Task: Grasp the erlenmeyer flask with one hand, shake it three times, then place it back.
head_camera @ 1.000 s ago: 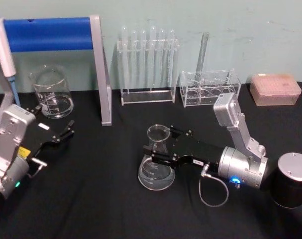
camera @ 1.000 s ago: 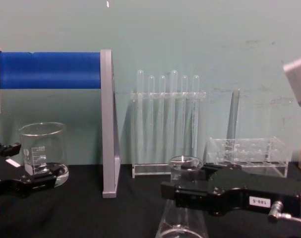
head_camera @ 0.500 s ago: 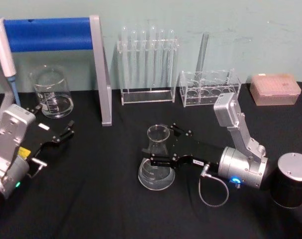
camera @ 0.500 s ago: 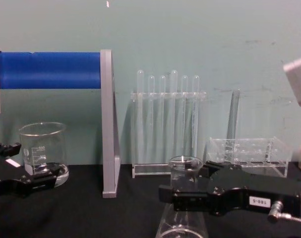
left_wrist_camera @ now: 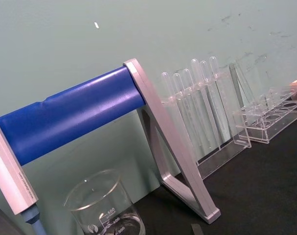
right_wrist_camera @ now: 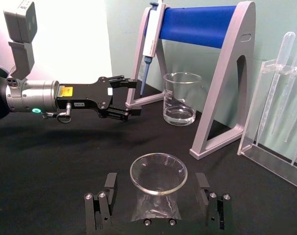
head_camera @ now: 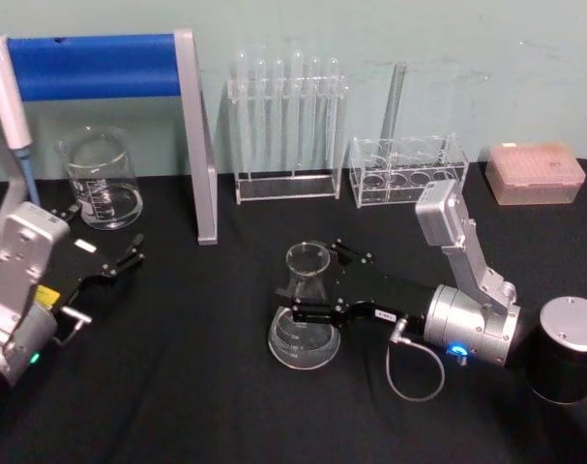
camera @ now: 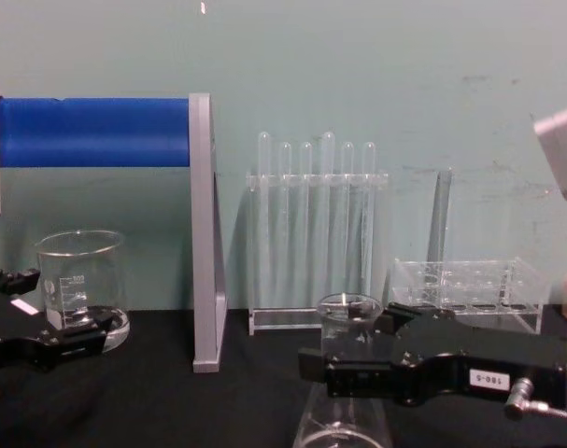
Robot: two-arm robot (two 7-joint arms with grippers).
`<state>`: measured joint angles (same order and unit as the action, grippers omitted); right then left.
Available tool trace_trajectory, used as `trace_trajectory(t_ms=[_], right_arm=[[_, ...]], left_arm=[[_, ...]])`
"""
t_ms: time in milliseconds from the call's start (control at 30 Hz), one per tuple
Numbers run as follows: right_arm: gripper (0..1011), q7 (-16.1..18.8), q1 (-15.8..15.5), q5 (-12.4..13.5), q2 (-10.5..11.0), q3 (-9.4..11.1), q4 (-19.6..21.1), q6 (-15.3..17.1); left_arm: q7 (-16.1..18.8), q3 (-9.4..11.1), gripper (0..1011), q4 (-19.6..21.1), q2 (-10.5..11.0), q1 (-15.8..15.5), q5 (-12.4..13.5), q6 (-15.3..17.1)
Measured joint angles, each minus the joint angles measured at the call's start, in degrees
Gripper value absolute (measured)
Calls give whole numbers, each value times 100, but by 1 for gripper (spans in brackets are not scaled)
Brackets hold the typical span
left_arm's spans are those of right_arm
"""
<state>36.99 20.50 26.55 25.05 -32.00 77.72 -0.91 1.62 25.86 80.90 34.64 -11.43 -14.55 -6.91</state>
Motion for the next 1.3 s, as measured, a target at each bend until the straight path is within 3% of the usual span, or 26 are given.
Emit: trace_trajectory(t_ms=[467, 767, 1133, 1300], right_arm=[[1000, 8, -62, -6, 91, -17, 136, 53], [1000, -65, -374, 68, 372, 90, 470, 118], [1000, -543, -1025, 76, 846, 521, 1088, 141], [1000, -950, -1285, 46, 861, 824, 1262, 72]], left_arm=[[0, 0, 1001, 0, 0, 0, 0, 0], [0, 0, 1001, 0, 0, 0, 0, 0], [0, 0, 1001, 0, 0, 0, 0, 0], [0, 0, 1001, 0, 0, 0, 0, 0]])
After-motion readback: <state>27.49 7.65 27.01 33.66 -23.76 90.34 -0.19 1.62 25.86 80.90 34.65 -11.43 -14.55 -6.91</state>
